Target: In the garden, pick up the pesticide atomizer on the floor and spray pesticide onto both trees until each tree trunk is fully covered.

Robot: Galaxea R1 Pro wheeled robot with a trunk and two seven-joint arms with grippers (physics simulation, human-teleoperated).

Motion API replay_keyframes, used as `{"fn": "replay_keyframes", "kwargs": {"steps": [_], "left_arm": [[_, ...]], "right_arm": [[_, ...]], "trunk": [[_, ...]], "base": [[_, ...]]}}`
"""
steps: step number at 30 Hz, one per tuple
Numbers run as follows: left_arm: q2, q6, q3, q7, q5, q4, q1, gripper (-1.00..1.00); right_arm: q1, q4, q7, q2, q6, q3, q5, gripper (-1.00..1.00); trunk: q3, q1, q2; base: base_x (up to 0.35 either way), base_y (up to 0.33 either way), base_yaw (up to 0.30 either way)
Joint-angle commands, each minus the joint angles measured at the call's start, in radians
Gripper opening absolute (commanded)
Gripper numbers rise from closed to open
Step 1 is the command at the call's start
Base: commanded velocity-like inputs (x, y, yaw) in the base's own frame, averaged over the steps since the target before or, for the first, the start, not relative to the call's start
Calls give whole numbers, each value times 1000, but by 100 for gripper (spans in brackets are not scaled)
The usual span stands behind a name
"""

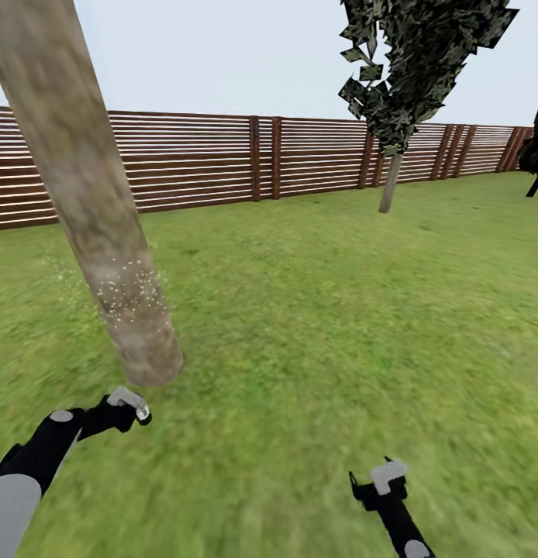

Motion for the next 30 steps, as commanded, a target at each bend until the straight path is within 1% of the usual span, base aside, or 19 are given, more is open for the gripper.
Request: {"fn": "replay_keyframes", "kwargs": {"steps": [1,4,5,6,7,8,10,12,15,16,17,18,19,20,21,23,24,26,30], "left_arm": [[0,-11,-18,-66,-43,-1,1,-100],[-4,-20,-60,-223,-116,-12,2,-100],[-6,-19,-98,-268,-139,-13,2,-100],[-7,-19,-141,-294,-155,-14,2,-100],[-13,-20,-198,-318,-164,-15,2,-100],[-33,-19,-240,-327,-173,-15,2,-100],[-37,-23,-283,-327,-175,-15,3,-100],[-37,-48,-295,-326,-174,-12,8,-100],[-47,-108,-297,-324,-176,-2,10,-100],[-56,-115,-298,-325,-177,-1,10,-100],[-62,-118,-306,-326,-178,0,10,-100],[-76,-118,-346,-326,-178,0,10,-100],[-83,-117,-370,-326,-178,0,10,-100],[-94,-113,-405,-323,-177,1,10,-100],[-112,-110,-431,-321,-176,1,10,-100],[-129,-108,-445,-321,-189,1,9,-100],[-137,-105,-447,-320,-213,1,8,-100],[-170,-55,-449,-319,-265,0,8,-100],[-181,-45,-449,-321,-283,-1,8,-100]], "right_arm": [[-9,-29,101,0,51,17,-1,100],[-76,-85,440,-1,118,33,1,100],[-87,-93,530,-2,123,34,2,100],[-94,-101,592,-2,126,36,3,100],[-98,-127,660,-1,128,56,30,100],[-101,-151,710,7,129,134,98,100],[-101,-155,718,23,129,149,108,100],[-101,-158,761,43,129,171,112,100],[-104,-178,843,54,129,180,113,100],[-105,-181,854,57,129,181,113,-100],[-105,-183,861,60,129,182,113,-100],[-105,-184,866,63,129,184,113,-100],[-105,-185,867,67,129,188,113,-100],[-105,-185,868,83,129,209,114,-100],[-106,-186,868,104,129,248,114,-100],[-107,-193,869,128,129,278,113,-100],[-109,-197,869,139,129,283,113,-100],[-114,-199,868,162,129,288,113,-100],[-116,-201,868,168,129,289,113,-100]], "trunk": [[0,0,0],[0,0,0],[0,0,0],[0,0,0],[0,0,0],[0,0,0],[0,0,0],[0,0,0],[0,0,0],[0,0,0],[0,0,0],[0,0,0],[0,0,0],[0,0,0],[0,0,0],[0,0,0],[0,0,0],[0,0,0],[0,0,0]], "base": [[-323,0,0],[-219,0,0],[-59,0,0],[-30,0,0],[-10,0,0],[-1,0,0],[0,0,0],[0,0,0],[0,0,0],[0,0,0],[0,0,0],[0,0,0],[0,0,0],[0,0,0],[0,0,0],[0,0,0],[0,0,0],[0,0,0],[0,0,0]]}}
